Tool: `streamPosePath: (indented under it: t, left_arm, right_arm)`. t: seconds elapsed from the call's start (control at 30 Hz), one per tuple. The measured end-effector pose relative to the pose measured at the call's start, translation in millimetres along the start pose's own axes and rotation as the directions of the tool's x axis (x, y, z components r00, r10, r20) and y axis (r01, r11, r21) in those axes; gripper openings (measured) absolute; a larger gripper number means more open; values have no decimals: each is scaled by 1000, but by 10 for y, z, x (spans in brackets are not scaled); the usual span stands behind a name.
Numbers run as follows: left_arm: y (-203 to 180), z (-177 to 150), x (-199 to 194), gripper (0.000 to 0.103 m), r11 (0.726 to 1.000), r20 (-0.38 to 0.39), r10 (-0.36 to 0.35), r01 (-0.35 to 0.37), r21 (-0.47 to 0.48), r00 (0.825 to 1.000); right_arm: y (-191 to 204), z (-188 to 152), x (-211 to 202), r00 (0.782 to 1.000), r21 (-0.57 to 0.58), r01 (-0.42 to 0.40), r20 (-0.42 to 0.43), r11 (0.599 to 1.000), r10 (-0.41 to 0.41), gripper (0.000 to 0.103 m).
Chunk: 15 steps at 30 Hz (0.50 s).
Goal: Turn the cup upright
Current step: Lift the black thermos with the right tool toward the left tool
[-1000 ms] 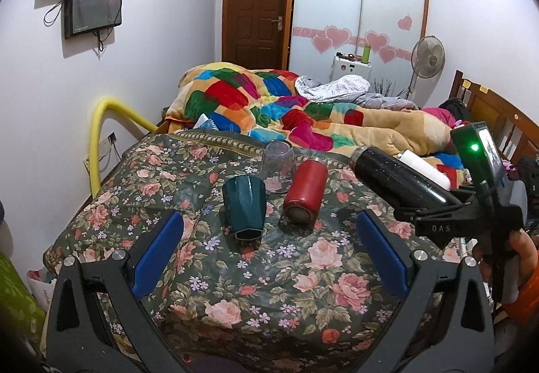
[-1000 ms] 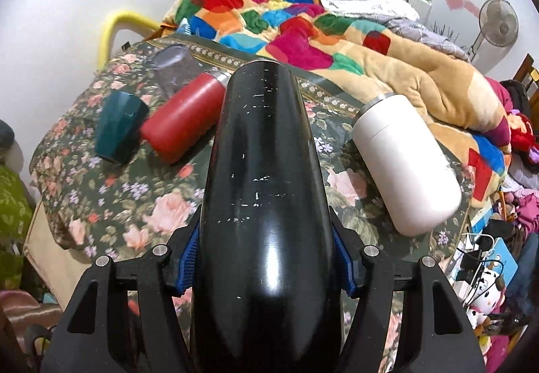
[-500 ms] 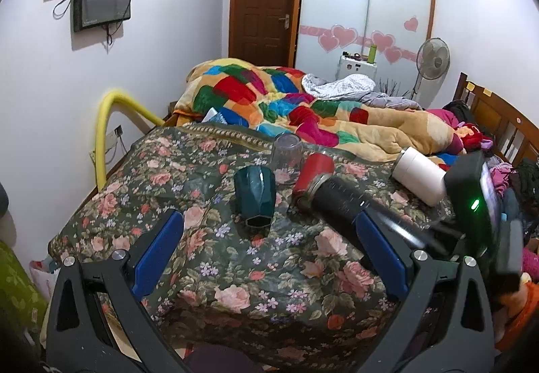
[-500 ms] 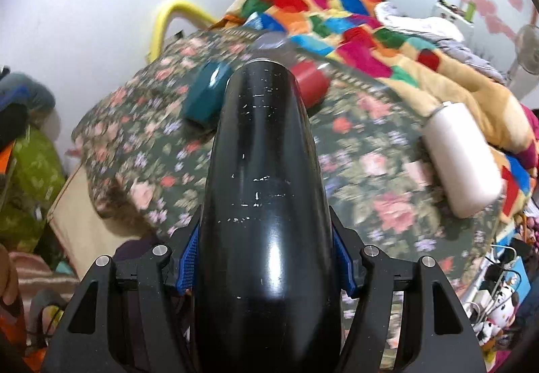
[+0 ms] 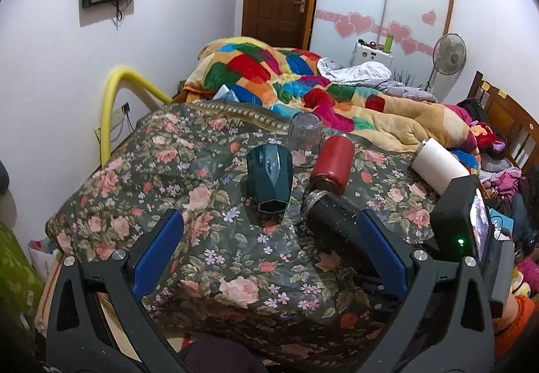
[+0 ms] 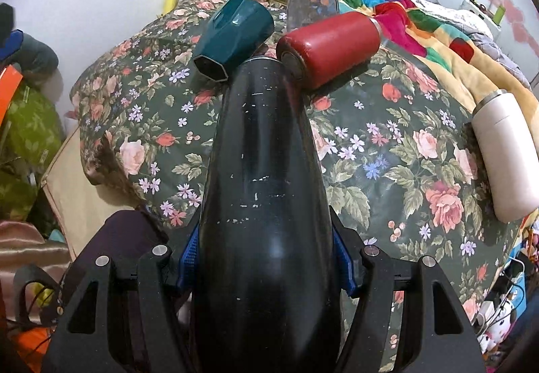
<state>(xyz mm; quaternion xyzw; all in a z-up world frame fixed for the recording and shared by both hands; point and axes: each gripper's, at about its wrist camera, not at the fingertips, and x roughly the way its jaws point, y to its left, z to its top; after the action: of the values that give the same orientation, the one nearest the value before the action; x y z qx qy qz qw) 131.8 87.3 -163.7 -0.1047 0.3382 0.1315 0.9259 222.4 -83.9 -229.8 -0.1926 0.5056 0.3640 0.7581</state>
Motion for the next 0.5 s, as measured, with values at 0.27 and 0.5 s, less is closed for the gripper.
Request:
streamPosePath:
  t: [0.27, 0.5]
  left_arm:
    - [-37, -32, 170, 103, 999, -53, -39, 38, -10, 998]
    - [-125, -97, 318, 103, 999, -110, -34, 35, 8, 993]
  right_arm:
    - [-80, -66, 227, 998, -8, 5, -65, 1000, -5, 61]
    - [-51, -106, 310, 995, -4, 18, -101, 1000, -18, 61]
